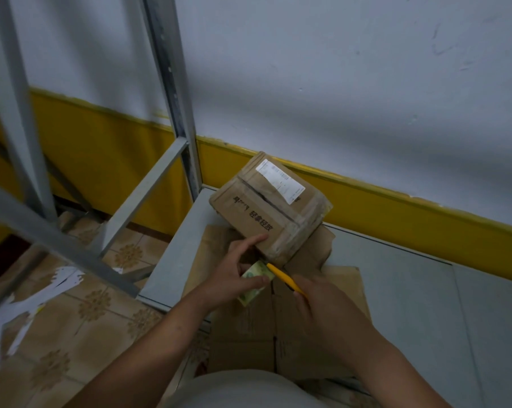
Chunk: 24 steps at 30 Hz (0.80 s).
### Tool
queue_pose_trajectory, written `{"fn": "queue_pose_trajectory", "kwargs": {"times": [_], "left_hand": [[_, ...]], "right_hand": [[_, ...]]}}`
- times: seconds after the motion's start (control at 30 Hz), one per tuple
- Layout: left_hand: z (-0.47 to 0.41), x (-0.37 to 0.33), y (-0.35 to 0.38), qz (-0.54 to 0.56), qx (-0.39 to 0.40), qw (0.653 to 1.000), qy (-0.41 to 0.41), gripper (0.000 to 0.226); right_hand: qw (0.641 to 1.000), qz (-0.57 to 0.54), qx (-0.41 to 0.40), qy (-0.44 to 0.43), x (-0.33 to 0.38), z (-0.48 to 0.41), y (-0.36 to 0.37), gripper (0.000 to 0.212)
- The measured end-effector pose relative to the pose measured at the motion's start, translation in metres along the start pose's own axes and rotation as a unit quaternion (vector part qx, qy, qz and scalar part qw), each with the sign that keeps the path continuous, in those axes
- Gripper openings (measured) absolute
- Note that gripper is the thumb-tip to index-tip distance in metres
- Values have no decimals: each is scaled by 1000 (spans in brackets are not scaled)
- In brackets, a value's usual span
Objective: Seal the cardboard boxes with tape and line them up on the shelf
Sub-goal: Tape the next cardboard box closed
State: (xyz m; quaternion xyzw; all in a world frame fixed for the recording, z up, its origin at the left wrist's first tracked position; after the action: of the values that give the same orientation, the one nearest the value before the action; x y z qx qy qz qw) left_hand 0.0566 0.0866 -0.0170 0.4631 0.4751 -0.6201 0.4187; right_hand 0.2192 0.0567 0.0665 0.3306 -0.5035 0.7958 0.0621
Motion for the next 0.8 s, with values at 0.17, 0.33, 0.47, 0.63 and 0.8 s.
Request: {"fn": "queue_pose_trajectory", "kwargs": {"times": [0.17, 0.33, 0.47, 0.63, 0.8], "left_hand": [[0, 3, 1, 4, -8, 1000, 4, 84], [2, 4, 1, 10, -15, 1000, 11, 81], [3, 3, 0, -7, -21, 1000, 20, 81], [3, 3, -2, -15, -31, 999, 20, 79], [5, 7, -1, -16, -26, 999, 9, 80]], "right_hand": [[998, 37, 25, 34, 4, -10, 5, 25], [995, 77, 45, 49, 7, -22, 11, 27], [995, 78, 43, 51, 6, -15, 12, 29], [999, 50, 7, 16, 11, -7, 6, 28], [999, 5, -17, -34, 10, 2, 4, 26]]}}
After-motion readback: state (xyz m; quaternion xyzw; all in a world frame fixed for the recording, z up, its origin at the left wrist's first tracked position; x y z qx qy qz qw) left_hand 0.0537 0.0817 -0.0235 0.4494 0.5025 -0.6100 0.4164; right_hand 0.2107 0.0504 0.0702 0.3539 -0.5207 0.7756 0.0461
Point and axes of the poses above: each hand's wrist, its own z-axis away from the middle knuckle, its own y-axis out of the palm, x = y × z, the point moved 10 cm from there along -z, towards the middle knuckle, and after that the axes turned 12 degrees about -z, right-handed, at the moved point
